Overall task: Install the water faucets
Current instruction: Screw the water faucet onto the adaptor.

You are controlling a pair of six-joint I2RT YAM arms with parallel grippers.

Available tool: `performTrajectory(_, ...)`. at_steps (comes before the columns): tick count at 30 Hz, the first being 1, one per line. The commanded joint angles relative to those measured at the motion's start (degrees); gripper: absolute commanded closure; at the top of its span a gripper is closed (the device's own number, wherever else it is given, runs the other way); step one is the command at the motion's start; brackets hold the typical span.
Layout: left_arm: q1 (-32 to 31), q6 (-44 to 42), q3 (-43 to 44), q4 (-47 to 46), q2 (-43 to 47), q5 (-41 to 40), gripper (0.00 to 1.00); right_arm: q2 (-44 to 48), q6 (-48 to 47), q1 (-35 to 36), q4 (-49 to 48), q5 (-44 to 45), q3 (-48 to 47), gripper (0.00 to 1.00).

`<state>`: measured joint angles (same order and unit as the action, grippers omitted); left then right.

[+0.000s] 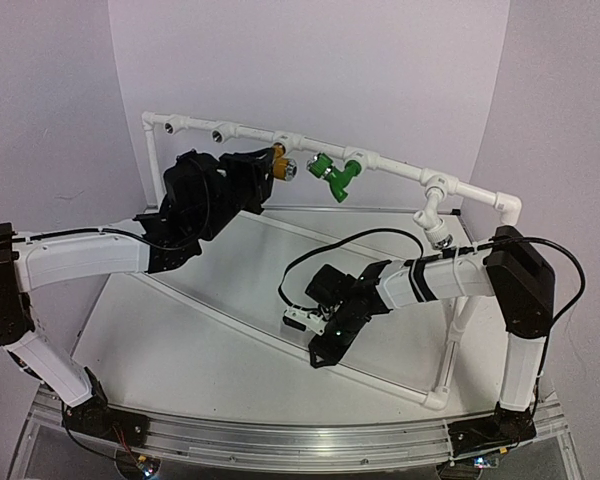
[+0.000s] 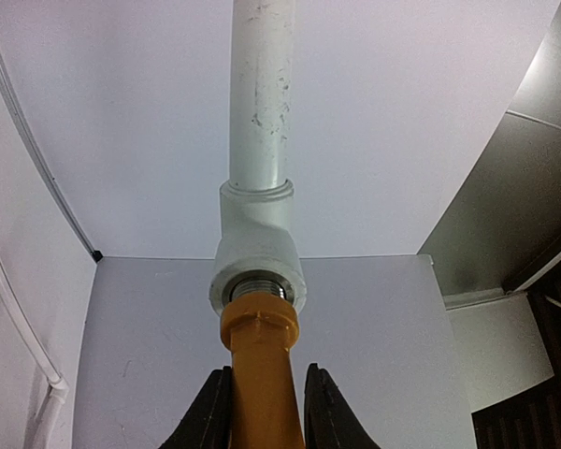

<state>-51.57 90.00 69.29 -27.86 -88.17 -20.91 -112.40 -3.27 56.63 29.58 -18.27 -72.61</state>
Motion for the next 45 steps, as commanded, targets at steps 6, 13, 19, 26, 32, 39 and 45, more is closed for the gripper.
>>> performTrajectory(6, -0.3, -1.5, 6.4, 1.2, 2.8, -1.1, 1.00, -0.3, 1.1, 1.3, 0.5, -2.0, -1.7, 1.00)
performTrajectory(13, -0.2, -4.4, 6.6, 1.5, 3.1, -0.1, 1.00, -0.4, 1.1, 1.4, 0.5, -1.9, -1.7, 1.00)
performTrajectory(19, -0.3, -6.4, 4.5, 1.4, 4.4, 0.0, 1.00, -0.3, 1.2, 1.4, 0.5, -2.2, -1.7, 1.00)
performTrajectory(26, -0.3, -9.2, 6.2, 1.4, 3.2, 1.3, 1.00, -0.3, 1.2, 1.5, 0.6, -2.1, -1.7, 1.00)
performTrajectory(32, -0.2, -12.0, 6.0, 1.3, 3.2, 1.6, 1.00, -0.4, 1.2, 1.5, 0.6, -2.0, -1.6, 1.00)
performTrajectory(39, -0.2, -15.5, 6.4, 0.9, 2.9, 2.2, 1.00, -0.4, 1.3, 1.5, 0.6, -2.0, -1.7, 1.00)
performTrajectory(45, -0.3, -18.8, 7.7, 0.5, 2.1, 3.5, 1.00, -0.6, 1.4, 1.5, 0.6, -2.2, -1.9, 1.00)
